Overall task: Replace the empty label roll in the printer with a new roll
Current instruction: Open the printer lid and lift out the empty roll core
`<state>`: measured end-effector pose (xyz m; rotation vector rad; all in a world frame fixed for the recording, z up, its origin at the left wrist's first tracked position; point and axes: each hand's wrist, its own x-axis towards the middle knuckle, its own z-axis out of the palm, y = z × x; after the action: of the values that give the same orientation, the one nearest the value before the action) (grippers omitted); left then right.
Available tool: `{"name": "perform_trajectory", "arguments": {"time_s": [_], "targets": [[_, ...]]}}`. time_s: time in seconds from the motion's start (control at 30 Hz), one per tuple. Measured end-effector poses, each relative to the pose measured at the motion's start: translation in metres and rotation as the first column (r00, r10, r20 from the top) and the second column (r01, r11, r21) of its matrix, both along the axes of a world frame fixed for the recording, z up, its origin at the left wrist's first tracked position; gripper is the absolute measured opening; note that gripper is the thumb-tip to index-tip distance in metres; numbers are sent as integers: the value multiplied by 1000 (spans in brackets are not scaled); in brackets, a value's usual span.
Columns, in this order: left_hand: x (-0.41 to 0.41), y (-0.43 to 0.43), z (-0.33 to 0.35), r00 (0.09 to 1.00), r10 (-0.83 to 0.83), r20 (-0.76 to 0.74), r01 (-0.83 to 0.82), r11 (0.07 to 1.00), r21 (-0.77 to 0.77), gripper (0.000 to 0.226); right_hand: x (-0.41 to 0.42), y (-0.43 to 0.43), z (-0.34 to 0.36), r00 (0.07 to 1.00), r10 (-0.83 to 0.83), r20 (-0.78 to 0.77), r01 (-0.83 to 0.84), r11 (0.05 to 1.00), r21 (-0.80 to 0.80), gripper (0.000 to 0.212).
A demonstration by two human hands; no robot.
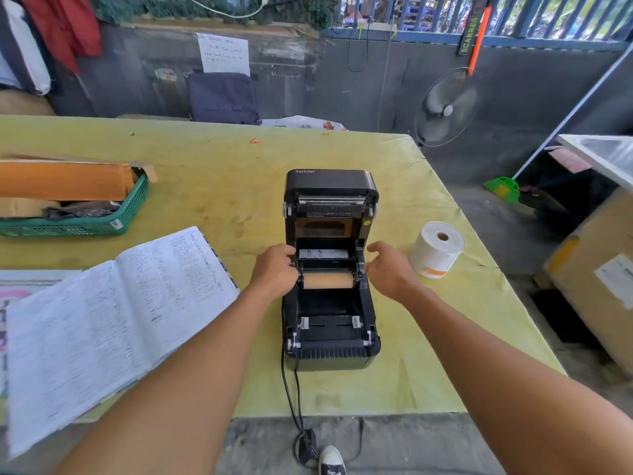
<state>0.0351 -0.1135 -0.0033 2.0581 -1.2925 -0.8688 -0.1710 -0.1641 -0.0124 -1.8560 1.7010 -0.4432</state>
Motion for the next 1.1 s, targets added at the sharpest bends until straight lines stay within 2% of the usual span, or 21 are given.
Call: {"name": "perform_trajectory", "arguments": {"time_s": [0.1, 0.33, 0.63, 0.73, 0.83, 0.9, 0.97, 1.1], "targets": [[-1, 8, -23, 995, -84, 48, 81, 995, 57, 64, -2, 5, -19, 983, 147, -112, -138, 987, 82, 51], [2, -7, -50, 964, -157, 215, 155, 988, 24, 62, 3, -15, -30, 945, 255, -206, -241, 966, 91, 55], [9, -20, -50, 947, -214, 241, 222, 975, -6, 36, -1, -31, -21, 954, 277, -115, -258, 953, 158, 39], [12, -14, -25, 976, -189, 110, 199, 975, -99, 29, -7, -25, 6, 967, 254, -38, -247, 961, 127, 34], [12, -21, -1, 987, -129, -93, 117, 984, -132, 29, -12, -26, 27, 970, 224, 94, -238, 954, 184, 32], [9, -15, 16, 961, -75, -265, 37, 988, -147, 29, -13, -15, 42, 956, 117, 268, -184, 953, 240, 29], [3, -9, 28, 923, -63, -379, 10, 990, -142, 25, -15, -2, 55, 901, 26, 434, -158, 949, 271, 26], [-23, 14, 43, 822, -65, -566, -16, 991, -136, 25, -23, 33, 70, 833, -30, 552, -153, 947, 283, 30]]}}
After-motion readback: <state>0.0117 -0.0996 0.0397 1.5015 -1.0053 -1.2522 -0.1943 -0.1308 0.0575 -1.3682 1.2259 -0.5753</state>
